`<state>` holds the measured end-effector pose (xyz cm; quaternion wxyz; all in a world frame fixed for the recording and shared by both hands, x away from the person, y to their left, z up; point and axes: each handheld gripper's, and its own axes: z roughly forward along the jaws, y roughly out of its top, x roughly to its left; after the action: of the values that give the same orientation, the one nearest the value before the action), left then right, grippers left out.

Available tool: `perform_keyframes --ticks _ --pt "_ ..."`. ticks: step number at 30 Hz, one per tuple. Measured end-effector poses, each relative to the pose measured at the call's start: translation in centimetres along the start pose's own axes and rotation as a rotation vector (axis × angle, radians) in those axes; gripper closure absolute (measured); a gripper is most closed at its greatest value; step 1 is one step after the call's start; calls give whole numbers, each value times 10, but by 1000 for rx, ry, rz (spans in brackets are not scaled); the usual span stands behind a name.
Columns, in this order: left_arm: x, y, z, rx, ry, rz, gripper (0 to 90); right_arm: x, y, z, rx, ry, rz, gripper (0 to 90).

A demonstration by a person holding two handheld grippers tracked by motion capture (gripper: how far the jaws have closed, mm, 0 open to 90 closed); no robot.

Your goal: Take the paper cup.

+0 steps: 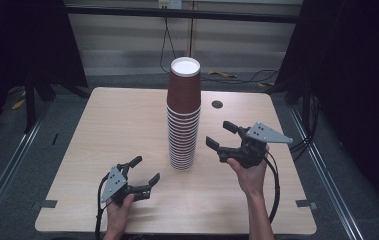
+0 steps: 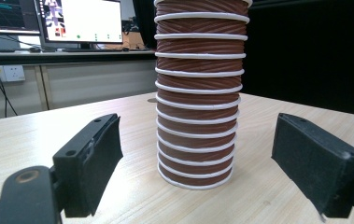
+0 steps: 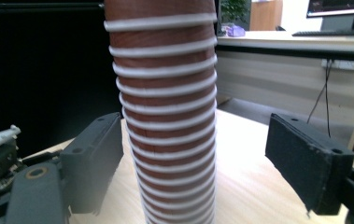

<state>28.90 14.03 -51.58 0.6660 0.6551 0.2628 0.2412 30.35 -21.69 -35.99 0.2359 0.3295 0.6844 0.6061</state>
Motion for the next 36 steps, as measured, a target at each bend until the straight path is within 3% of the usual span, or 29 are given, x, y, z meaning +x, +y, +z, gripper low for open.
perform_keyframes --ticks 6,12,15,17,21,27,31,36 --pt "0 0 0 0 0 0 156 -1 23 4 21 75 -6 218" --pt "0 0 0 -1 -2 0 156 1 35 8 -6 103 -20 229" --pt "0 0 0 0 -1 0 156 2 42 11 1 121 -33 241" --pt "0 0 0 -1 -4 0 156 3 46 13 12 148 -72 279" --pt "0 0 0 -1 -5 0 155 5 54 16 28 159 -92 280" --pt "0 0 0 0 -5 1 155 3 68 22 23 158 -74 248" --pt "2 1 0 7 -20 25 155 2 80 25 17 168 -82 227" --pt "1 0 0 3 -17 7 156 -1 94 30 16 168 -91 204"
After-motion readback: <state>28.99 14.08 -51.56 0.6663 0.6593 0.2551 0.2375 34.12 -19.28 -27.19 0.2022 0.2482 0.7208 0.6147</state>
